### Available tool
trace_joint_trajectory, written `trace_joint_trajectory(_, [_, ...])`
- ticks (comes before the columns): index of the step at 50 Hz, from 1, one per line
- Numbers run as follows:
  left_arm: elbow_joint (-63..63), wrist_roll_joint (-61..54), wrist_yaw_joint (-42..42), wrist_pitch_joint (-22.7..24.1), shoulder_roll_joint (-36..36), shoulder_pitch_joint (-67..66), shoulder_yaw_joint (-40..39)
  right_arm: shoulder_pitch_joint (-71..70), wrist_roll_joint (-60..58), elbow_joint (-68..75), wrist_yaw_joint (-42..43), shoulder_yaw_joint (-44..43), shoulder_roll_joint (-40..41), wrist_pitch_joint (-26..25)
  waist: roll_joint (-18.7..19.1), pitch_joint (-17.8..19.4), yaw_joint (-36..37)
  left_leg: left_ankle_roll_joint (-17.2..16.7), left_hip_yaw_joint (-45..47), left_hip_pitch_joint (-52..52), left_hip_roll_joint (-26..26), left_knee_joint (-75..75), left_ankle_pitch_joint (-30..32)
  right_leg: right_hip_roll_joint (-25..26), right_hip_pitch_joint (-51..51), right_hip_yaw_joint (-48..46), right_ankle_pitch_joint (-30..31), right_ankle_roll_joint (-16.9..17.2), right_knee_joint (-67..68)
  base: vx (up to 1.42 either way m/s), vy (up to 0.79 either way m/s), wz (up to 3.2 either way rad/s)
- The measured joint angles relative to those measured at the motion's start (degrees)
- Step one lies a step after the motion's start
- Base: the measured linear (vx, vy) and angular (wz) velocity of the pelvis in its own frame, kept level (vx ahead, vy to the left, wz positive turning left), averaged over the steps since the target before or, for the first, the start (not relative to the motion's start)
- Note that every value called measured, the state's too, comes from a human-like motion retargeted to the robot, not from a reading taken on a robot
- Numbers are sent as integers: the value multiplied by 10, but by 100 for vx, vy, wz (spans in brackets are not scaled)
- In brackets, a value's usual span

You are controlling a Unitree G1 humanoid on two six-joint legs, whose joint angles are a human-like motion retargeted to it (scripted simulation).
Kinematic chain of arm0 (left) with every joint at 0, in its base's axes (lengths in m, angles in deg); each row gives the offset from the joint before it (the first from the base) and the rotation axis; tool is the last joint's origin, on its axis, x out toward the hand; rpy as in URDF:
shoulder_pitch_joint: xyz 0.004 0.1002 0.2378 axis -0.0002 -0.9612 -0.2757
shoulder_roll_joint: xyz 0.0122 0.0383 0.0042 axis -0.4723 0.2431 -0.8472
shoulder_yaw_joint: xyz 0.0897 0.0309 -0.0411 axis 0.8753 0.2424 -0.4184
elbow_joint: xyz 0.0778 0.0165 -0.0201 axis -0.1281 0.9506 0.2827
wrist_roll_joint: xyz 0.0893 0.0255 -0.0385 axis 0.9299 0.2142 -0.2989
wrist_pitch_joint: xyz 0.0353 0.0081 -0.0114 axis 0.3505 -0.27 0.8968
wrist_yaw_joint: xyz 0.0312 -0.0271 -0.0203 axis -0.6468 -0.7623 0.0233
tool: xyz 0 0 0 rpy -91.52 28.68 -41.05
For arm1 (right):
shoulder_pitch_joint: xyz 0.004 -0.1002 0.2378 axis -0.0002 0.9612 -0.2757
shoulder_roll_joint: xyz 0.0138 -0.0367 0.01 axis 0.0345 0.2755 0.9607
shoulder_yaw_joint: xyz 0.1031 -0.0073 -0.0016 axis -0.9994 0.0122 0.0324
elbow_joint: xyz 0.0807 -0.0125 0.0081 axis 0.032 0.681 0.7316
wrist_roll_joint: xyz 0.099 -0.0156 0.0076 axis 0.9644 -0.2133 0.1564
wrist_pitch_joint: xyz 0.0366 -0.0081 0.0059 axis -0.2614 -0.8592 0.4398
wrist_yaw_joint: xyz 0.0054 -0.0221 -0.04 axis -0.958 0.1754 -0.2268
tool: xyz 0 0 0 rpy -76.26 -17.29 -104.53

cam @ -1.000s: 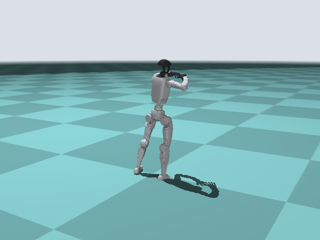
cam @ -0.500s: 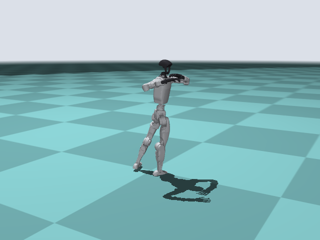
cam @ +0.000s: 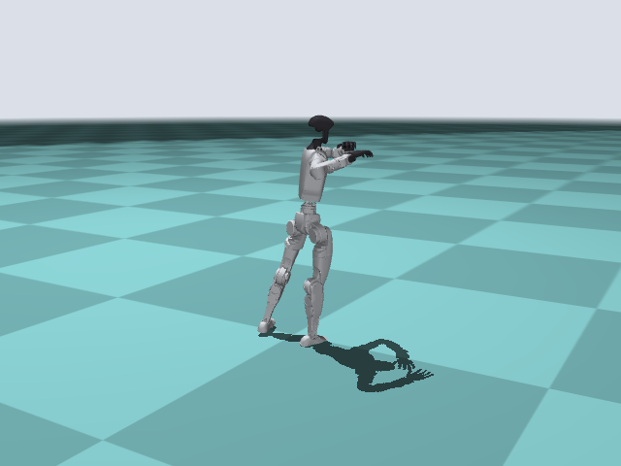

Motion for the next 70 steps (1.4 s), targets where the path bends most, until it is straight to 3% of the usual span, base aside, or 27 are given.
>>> trace_joint_trajectory(7, [-20,-31,9,-5,-92,-54,-16,-105,54,-11,-6,105,-45,6,-23,-24,118,-2,-141,-67,-28,17,-15,-63,-2,-107,-59,0,59,3,27,175])
trace_joint_trajectory(13, [-33,-26,23,-7,-148,-77,-21,-257,50,-23,-12,265,-58,9,-73,-39,234,3,-254,-97,-85,-6,-6,-126,36,-208,-79,0,56,3,25,177])
trace_joint_trajectory(20, [-55,-13,40,0,-226,-113,-35,-505,42,-31,-30,490,-18,5,-138,-42,355,2,-389,-103,-136,-73,30,-166,91,-348,-94,0,63,6,17,186])
trace_joint_trajectory(25, [-64,-17,48,8,-298,-195,-87,-694,40,-18,-31,645,38,3,-188,-35,459,-8,-460,-114,-166,-80,34,-189,120,-426,-106,-6,79,10,14,144])
trace_joint_trajectory(30, [-52,-22,39,5,-358,-357,-227,-847,45,8,-23,774,100,2,-236,-18,589,-14,-501,-132,-188,-80,34,-205,127,-472,-111,-15,89,10,12,90])
trace_joint_trajectory(32, [-43,-20,35,-1,-366,-468,-337,-901,52,21,-16,824,123,2,-248,-5,640,-12,-516,-139,-196,-80,34,-210,129,-487,-111,-18,92,9,12,78])
trace_joint_trajectory(33, [-50,-14,37,-4,-356,-594,-464,-952,56,32,-10,873,139,3,-245,2,657,-10,-524,-142,-200,-80,35,-212,131,-495,-111,-19,93,8,12,79])
trace_joint_trajectory(35, [-41,-8,35,-12,-343,-699,-571,-990,61,39,-2,912,157,3,-253,16,705,-6,-540,-150,-207,-80,35,-214,132,-509,-109,-22,93,8,11,78])
trace_joint_trajectory(37, [-53,0,37,-19,-303,-854,-732,-1051,61,50,6,966,190,3,-254,33,732,0,-556,-158,-214,-80,37,-216,133,-524,-108,-24,94,6,10,79])
trace_joint_trajectory(42, [-66,15,43,-35,-225,-983,-877,-1128,41,66,9,1029,251,-1,-268,68,795,12,-590,-179,-228,-80,41,-216,133,-553,-104,-28,92,4,8,69])
trace_joint_trajectory(47, [-95,24,37,-39,-181,-1019,-916,-1170,26,83,14,1055,292,-3,-273,88,805,15,-609,-192,-236,-80,45,-214,133,-564,-101,-28,84,1,5,39])
trace_joint_trajectory(53, [-112,32,23,-36,-185,-1008,-906,-1165,27,85,27,1048,283,-1,-271,89,760,11,-593,-192,-233,-80,46,-218,122,-536,-103,-25,87,-2,1,-23])
trace_joint_trajectory(70, [-112,12,3,-18,-288,-901,-791,-1055,46,45,4,981,160,-3,-226,17,534,-4,-392,-137,-183,-80,28,-216,43,-300,-93,-4,82,-7,0,-119])
